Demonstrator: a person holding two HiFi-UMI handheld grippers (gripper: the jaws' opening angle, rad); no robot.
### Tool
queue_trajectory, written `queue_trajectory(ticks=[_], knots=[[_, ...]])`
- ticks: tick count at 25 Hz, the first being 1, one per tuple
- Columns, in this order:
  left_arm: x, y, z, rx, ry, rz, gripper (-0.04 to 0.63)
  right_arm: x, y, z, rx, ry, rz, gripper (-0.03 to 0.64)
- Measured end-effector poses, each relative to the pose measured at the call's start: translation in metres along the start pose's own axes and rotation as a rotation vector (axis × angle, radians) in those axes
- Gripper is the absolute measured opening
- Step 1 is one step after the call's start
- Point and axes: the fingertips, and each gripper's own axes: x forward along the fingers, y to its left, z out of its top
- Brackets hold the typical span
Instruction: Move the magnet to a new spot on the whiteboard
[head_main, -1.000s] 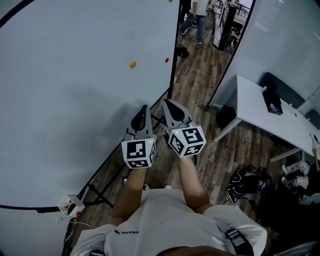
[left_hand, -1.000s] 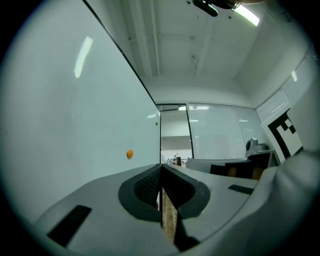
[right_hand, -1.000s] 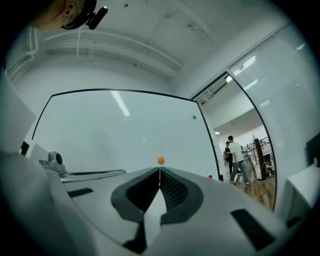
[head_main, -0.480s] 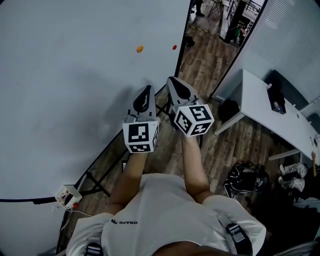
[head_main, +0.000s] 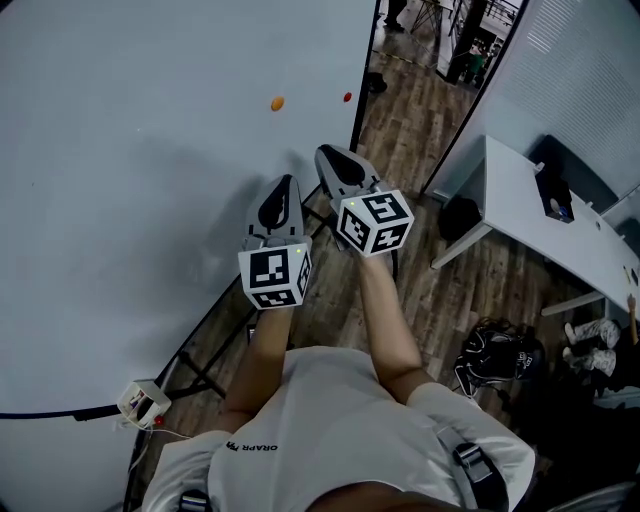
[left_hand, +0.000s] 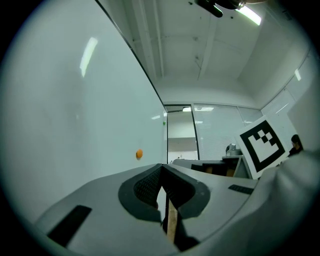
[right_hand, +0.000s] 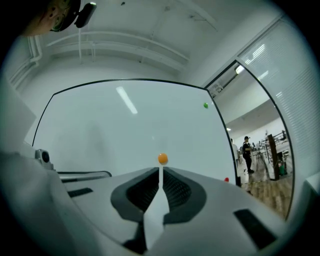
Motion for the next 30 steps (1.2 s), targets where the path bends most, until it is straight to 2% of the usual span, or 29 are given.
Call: queue_trajectory(ticks=[3, 5, 10, 14, 30], knots=[[-0.001, 0.002, 0.001, -0.012, -0.004, 0.007, 0.003, 0.007, 0.000, -0.003, 0.023, 0.001, 0.022, 0.018], [-0.001, 0.004, 0.003, -0.009, -0.006, 0.011, 0.002, 0.012, 0.001, 0.001, 0.010, -0.001, 0.036, 0.054], [-0.002, 0.007, 0.002, -0.002, -0.006, 0.016, 0.003, 0.021, -0.001, 0.009, -0.024, -0.009, 0.041, 0.063], [-0.005, 0.013, 0.003, 0.001, -0.009, 0.027, 0.002, 0.032, 0.003, 0.009, -0.009, -0.014, 0.072, 0.094], [-0.008, 0.020, 0.019, 0.020, -0.033, 0.043, 0.003, 0.074, 0.000, 0.015, -0.029, 0.035, 0.150, 0.130]])
